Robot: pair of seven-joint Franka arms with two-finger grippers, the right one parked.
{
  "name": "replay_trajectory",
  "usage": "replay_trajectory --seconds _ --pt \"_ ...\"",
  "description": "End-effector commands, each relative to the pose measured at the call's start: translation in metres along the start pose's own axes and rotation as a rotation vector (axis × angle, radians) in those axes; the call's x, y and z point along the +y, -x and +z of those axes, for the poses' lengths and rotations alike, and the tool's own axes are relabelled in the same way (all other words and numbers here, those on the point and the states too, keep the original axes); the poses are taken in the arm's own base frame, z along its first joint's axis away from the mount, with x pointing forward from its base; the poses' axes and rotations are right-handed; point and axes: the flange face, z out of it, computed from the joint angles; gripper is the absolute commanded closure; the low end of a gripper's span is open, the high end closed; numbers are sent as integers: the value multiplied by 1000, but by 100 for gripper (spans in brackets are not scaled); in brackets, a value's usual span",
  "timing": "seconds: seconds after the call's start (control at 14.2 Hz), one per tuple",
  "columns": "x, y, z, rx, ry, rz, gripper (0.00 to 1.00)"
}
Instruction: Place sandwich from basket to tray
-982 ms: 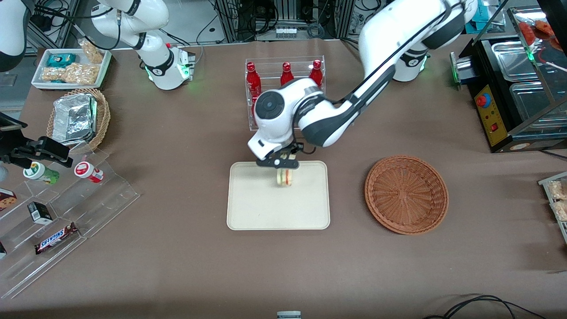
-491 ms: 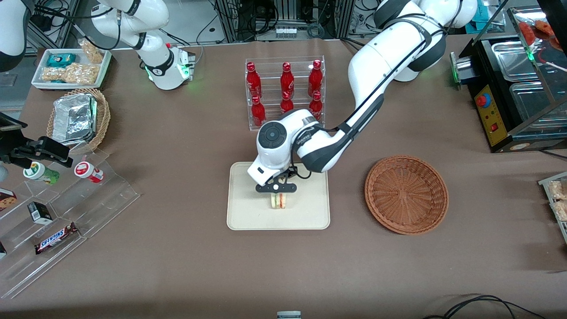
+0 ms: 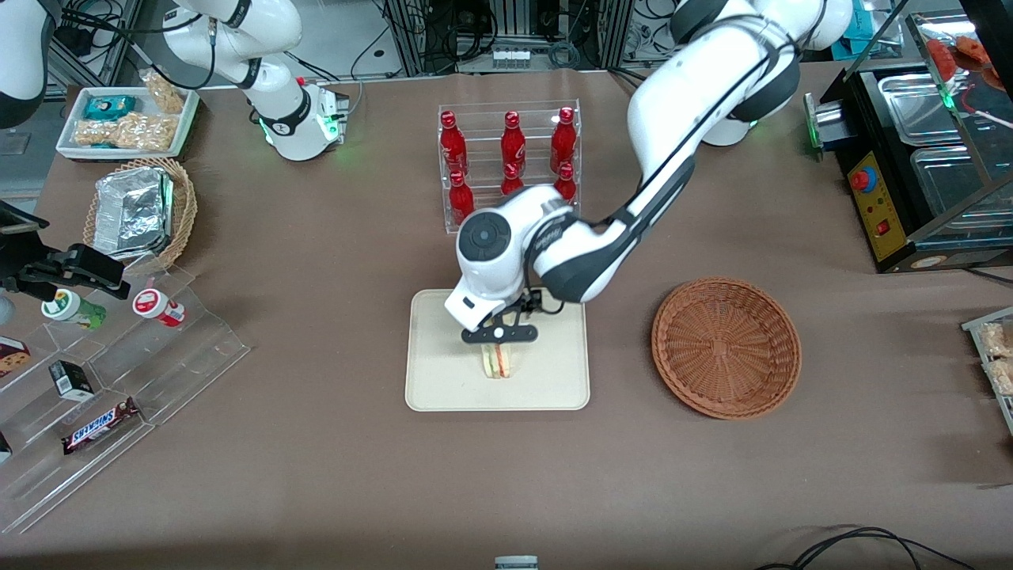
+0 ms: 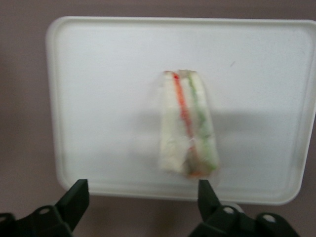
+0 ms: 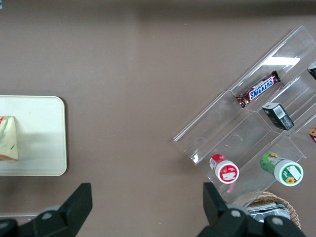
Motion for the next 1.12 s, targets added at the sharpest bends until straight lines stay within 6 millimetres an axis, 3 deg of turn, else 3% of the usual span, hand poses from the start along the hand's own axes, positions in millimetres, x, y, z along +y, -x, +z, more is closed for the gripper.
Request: replay_trajectory --seconds 0.0,0.07,0.28,0.49,0.7,0.84,0.91,0.98,1.05 --pt "-65 15 -109 -71 -24 -35 0" --pt "-99 17 -139 -124 -42 -3 0" --pt "-215 15 -196 -232 -76 25 0" --pt "-334 2 -221 -273 -82 34 0" --pt "-403 1 -232 -281 -80 0 0" --pt "-428 4 -234 -264 -82 -19 0" --pt "-451 8 -232 -245 -84 -42 0" --pt "-451 17 -230 -226 -79 -16 0" --pt "-465 24 -231 -224 -45 -20 0"
